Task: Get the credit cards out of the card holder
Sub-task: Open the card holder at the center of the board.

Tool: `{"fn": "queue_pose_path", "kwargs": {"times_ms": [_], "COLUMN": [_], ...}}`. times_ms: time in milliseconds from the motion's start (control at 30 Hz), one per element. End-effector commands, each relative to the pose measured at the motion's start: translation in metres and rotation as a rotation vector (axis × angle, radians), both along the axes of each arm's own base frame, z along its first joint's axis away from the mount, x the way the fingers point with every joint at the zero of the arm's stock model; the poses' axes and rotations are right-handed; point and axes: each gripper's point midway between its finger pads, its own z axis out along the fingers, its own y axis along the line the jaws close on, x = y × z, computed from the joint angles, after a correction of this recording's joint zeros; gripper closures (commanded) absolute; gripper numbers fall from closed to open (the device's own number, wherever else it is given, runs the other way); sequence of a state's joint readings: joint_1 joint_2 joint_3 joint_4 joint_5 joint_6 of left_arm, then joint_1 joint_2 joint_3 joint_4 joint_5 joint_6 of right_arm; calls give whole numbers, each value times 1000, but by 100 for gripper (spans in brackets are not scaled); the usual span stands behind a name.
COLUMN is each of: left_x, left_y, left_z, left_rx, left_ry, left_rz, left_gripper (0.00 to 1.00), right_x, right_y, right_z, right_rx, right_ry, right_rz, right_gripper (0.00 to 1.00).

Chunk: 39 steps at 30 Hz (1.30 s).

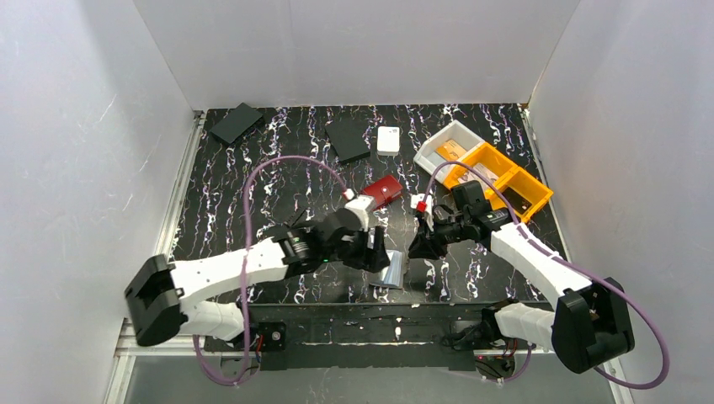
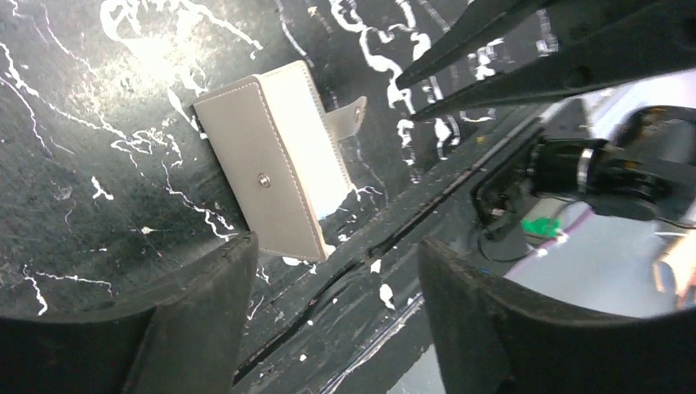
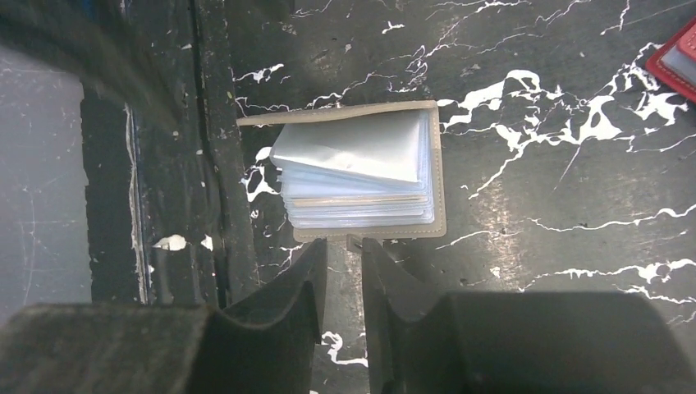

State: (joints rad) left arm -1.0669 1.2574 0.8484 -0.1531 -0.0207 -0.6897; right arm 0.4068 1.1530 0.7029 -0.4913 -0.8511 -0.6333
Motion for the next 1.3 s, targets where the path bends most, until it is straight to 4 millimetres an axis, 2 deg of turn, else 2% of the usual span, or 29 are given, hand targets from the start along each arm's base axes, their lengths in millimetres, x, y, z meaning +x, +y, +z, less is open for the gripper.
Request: {"fn": "queue_pose_path", "kwargs": {"times_ms": [0,200,400,600,733,767,833,1000,1100,1267], "left_x": [2,1,6,-1,0,1,2,2,2,1], "left_y": [15,2,9,-3,1,3,7,16,17,10], "left_z": [-22,-48,-76,-92,-95,-96,-99,-103,-101,-99], "left_rx": [296,389,529,476,469,473,482,454,376,132], "left_ry": [-55,-26,4,48,39,36,34,57,88,191], "left_rz": [25,16,47,32,60,66,80,137,174,241], "left_gripper": [20,14,13,13,16,20,35,66,72,80], "right_x": [6,15,16,16,15,15,14,10,5,-2], "right_y": [8,6,5,5,5,5,5,6,7,14], "right_z": [6,-2,-2,-3,-3,-4,-4,-3,0,7], "right_rx": [38,0,-1,-4,-3,-3,-4,5,21,47], "right_ry": [44,62,56,64,68,69,72,82,98,176], "right_rz": [-30,-79,-93,-93,-91,-90,-89,-71,-58,-45], "right_gripper": [71,72,71,71,71,71,71,71,71,69]}}
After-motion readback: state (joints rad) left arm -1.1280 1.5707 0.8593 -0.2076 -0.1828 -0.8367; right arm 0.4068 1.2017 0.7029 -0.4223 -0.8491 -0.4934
